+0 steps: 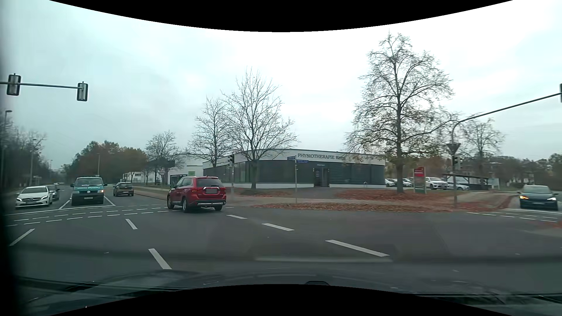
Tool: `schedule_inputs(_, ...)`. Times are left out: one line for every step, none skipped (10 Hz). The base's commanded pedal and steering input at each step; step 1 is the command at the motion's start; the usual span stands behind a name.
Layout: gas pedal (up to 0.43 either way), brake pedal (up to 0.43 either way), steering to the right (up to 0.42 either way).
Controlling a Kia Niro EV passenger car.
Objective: Follow the waypoints while adhering to traffic rules and regulations
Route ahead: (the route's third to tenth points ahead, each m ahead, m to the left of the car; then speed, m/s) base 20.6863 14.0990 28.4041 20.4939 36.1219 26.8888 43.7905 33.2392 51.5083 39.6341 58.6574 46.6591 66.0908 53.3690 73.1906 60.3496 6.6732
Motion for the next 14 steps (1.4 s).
schedule_inputs(0.22, 0.0, -0.268)
schedule_inputs(0.22, 0.0, -0.268)
schedule_inputs(0.22, 0.0, -0.268)
schedule_inputs(0.22, 0.0, -0.264)
schedule_inputs(0.22, 0.0, -0.26)
schedule_inputs(0.22, 0.0, -0.256)
schedule_inputs(0.22, 0.0, -0.252)
schedule_inputs(0.22, 0.0, -0.246)
schedule_inputs(0.22, 0.0, -0.237)
schedule_inputs(0.22, 0.0, -0.227)
schedule_inputs(0.22, 0.0, -0.212)
schedule_inputs(0.22, 0.0, -0.194)
schedule_inputs(0.22, 0.0, -0.174)
schedule_inputs(0.22, 0.0, -0.156)
